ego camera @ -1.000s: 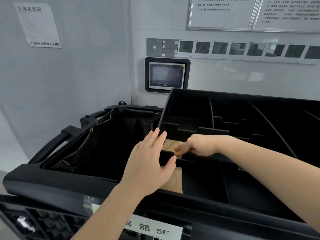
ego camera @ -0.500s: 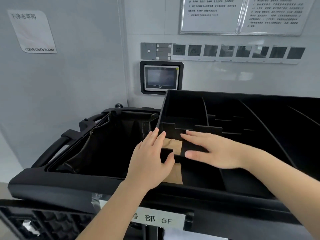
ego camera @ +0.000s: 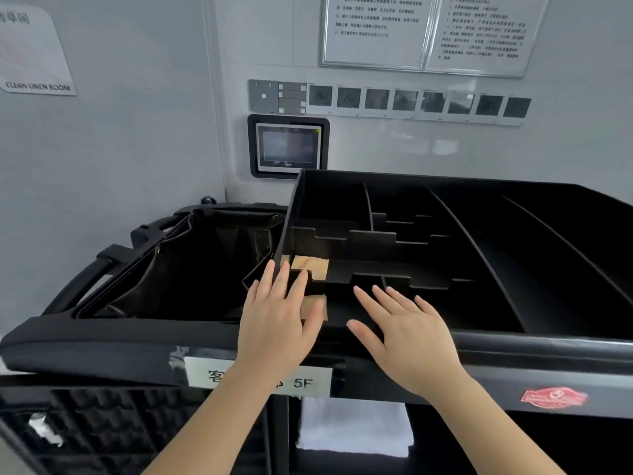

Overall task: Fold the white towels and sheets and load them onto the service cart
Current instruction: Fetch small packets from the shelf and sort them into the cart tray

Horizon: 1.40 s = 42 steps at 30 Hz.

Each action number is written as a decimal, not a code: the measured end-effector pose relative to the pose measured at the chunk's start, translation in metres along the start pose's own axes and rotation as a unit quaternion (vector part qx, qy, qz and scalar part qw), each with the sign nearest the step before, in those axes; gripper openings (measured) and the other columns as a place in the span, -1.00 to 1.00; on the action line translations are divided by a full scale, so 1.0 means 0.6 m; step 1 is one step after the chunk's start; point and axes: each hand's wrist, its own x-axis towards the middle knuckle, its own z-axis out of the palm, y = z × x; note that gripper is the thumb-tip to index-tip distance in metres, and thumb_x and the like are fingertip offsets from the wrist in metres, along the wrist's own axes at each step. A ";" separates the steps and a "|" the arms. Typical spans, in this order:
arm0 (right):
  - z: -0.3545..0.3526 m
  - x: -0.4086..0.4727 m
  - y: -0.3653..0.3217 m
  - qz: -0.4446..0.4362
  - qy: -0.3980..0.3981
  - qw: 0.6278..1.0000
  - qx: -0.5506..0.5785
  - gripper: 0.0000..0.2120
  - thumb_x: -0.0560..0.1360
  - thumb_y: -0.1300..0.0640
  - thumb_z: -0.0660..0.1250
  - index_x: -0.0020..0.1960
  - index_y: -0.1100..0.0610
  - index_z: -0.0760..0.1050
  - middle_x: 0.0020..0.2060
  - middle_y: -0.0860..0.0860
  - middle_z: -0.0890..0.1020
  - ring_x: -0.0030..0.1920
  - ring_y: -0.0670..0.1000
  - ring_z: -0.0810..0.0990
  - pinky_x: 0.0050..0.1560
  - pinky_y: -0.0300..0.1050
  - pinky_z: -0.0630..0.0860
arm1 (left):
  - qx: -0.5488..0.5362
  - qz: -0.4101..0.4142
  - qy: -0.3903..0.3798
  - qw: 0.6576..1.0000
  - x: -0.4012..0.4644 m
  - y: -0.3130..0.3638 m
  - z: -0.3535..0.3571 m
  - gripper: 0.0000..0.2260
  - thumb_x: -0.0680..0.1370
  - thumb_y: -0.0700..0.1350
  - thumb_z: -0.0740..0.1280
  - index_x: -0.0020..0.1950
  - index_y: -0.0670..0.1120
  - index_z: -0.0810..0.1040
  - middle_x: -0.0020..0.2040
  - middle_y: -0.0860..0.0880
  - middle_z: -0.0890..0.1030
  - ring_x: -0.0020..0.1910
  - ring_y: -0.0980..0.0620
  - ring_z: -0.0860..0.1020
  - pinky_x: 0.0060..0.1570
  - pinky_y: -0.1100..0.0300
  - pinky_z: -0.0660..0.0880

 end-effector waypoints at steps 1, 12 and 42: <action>-0.001 -0.002 -0.002 0.006 0.004 1.000 -0.005 -0.27 0.42 -0.46 -0.48 0.52 -0.25 -0.14 0.50 -0.15 0.19 0.53 -0.06 0.09 0.49 0.04 -0.01 | 0.000 0.000 -0.002 1.000 0.000 0.000 -0.001 -0.37 0.55 0.24 -0.13 0.46 -0.04 0.38 0.48 -0.13 0.34 0.54 -0.12 0.12 0.46 -0.06 0.16; -0.035 -0.104 -0.055 0.167 0.042 0.985 -0.004 -0.29 0.46 -0.37 -0.34 0.55 -0.13 -0.12 0.56 -0.04 0.03 0.55 -0.02 -0.12 0.51 0.16 -0.18 | -0.081 0.092 -0.003 0.992 -0.036 -0.002 -0.017 -0.44 0.61 0.22 -0.07 0.47 -0.05 0.36 0.52 -0.11 0.27 0.55 -0.08 0.06 0.50 -0.13 -0.03; -0.200 -1.385 -0.403 0.876 0.141 0.451 -0.100 -0.44 0.60 -0.19 0.05 0.55 -0.16 0.00 0.56 0.05 0.01 0.53 0.08 0.06 0.46 0.12 0.03 | -0.371 0.727 -0.313 0.486 -1.058 0.652 -0.321 -0.43 0.58 0.25 0.06 0.56 0.12 0.11 0.57 -0.03 0.14 0.56 0.00 -0.03 0.50 -0.01 -0.12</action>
